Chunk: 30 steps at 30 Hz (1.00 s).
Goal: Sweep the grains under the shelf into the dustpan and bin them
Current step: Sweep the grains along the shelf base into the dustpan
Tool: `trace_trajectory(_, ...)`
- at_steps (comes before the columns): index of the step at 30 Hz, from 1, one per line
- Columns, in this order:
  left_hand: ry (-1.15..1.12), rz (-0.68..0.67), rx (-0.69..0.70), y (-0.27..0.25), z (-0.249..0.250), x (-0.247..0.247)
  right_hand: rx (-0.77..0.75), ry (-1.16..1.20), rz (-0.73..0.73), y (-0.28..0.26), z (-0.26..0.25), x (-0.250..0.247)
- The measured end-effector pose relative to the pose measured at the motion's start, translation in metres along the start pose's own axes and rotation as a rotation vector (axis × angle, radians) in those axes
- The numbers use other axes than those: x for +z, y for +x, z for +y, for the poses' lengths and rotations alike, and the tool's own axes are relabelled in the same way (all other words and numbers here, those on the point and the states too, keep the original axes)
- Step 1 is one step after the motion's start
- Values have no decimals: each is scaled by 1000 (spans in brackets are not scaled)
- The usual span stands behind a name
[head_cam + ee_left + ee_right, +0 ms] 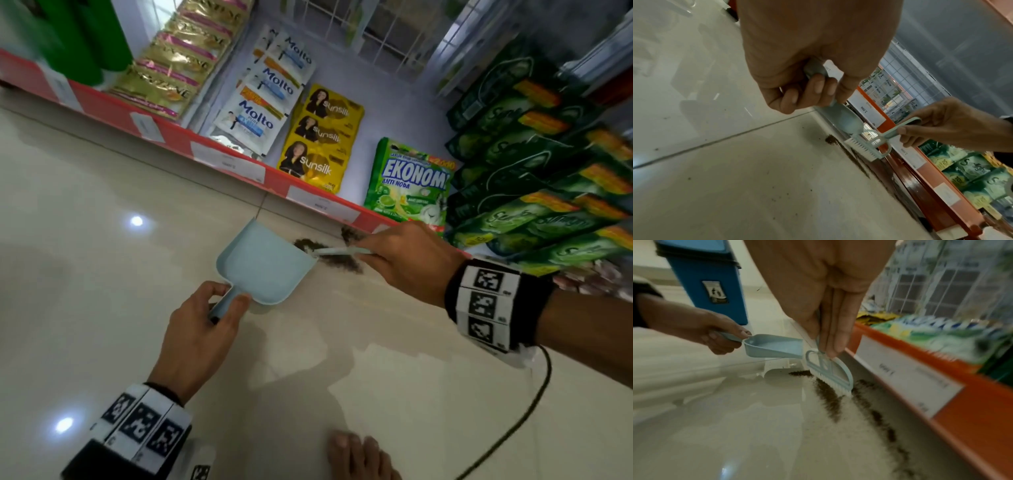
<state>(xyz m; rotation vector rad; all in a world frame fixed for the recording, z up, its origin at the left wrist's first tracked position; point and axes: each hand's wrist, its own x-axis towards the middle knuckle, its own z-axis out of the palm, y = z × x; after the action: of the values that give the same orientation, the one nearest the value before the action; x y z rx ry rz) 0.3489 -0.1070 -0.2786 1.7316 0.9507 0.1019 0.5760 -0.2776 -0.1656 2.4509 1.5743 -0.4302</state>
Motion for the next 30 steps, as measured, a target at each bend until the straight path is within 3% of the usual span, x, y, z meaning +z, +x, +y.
trace_trajectory(5, 20, -7, 12, -8, 10, 2, 44, -88, 137, -5, 10, 16)
trace_trajectory(12, 41, -72, 32, -27, 2, 13, 343, 13, 231, 6, 7, 74)
trace_trajectory(15, 58, -83, 35, -33, 0, 21, 305, 129, 243, -4, 0, 84)
trace_trajectory(19, 45, -116, 54, -41, 3, 30, 237, 246, 364, -31, -20, 88)
trace_trajectory(23, 55, -143, 63, -44, 5, 38, 377, 176, 525, -41, -7, 85)
trace_trajectory(27, 41, -163, 67, -47, 9, 44, 553, 129, 407, -44, 15, 88)
trace_trajectory(30, 57, -181, 74, -48, 10, 47, 524, 155, 348, -47, 19, 97)
